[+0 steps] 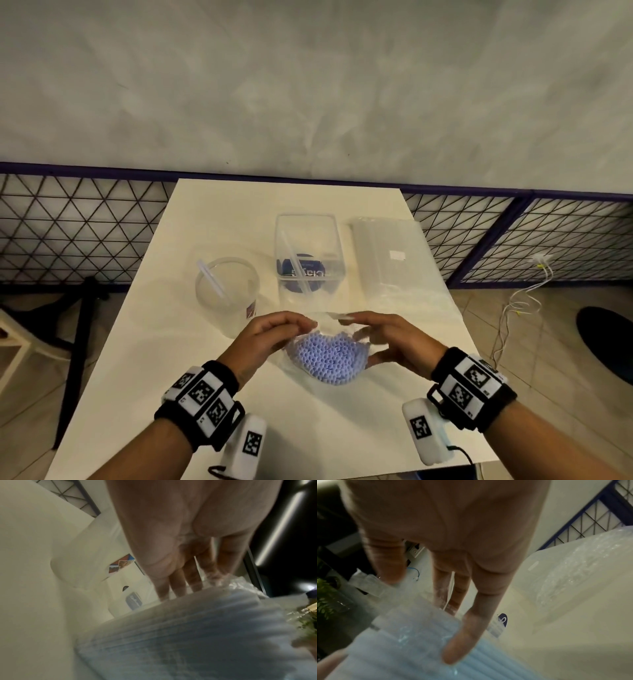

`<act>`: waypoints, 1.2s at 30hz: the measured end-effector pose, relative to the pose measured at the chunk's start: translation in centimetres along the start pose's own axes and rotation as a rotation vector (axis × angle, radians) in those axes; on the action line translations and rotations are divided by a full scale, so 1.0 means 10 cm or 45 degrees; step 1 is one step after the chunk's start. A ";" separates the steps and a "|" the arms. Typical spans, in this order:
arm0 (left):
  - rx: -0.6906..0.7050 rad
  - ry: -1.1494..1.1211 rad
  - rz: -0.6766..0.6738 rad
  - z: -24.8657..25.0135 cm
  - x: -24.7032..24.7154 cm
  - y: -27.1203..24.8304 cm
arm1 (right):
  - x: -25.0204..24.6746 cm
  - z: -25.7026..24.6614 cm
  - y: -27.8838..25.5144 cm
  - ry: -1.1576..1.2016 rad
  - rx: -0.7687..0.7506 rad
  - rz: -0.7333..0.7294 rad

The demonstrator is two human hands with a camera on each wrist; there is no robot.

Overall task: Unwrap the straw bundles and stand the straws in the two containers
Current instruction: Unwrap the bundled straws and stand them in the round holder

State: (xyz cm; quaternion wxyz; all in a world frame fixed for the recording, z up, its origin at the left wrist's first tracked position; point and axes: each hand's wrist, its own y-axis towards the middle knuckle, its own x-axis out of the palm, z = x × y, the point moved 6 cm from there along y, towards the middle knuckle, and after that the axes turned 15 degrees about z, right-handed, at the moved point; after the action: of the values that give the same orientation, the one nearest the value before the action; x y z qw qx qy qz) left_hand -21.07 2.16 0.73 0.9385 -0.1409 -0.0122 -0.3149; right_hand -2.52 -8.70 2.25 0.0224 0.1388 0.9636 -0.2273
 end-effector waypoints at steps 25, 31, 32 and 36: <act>0.339 0.480 0.188 -0.43 0.10 0.17 | 0.09 0.38 0.22 -0.439 -0.320 0.465; 0.244 0.547 0.196 -0.66 0.10 0.26 | 0.10 0.55 0.34 -0.525 -0.199 0.459; 0.234 0.558 0.194 -0.68 0.10 0.28 | 0.11 0.57 0.36 -0.542 -0.189 0.452; 0.207 0.592 0.172 -0.76 0.10 0.30 | 0.13 0.67 0.41 -0.574 -0.174 0.437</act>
State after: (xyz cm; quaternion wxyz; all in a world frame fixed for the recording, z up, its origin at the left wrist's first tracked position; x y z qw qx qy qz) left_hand -18.95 1.80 -7.21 0.9432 0.0109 0.1882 -0.2736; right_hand -2.81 -7.87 -5.69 0.2834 0.2439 0.9099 -0.1798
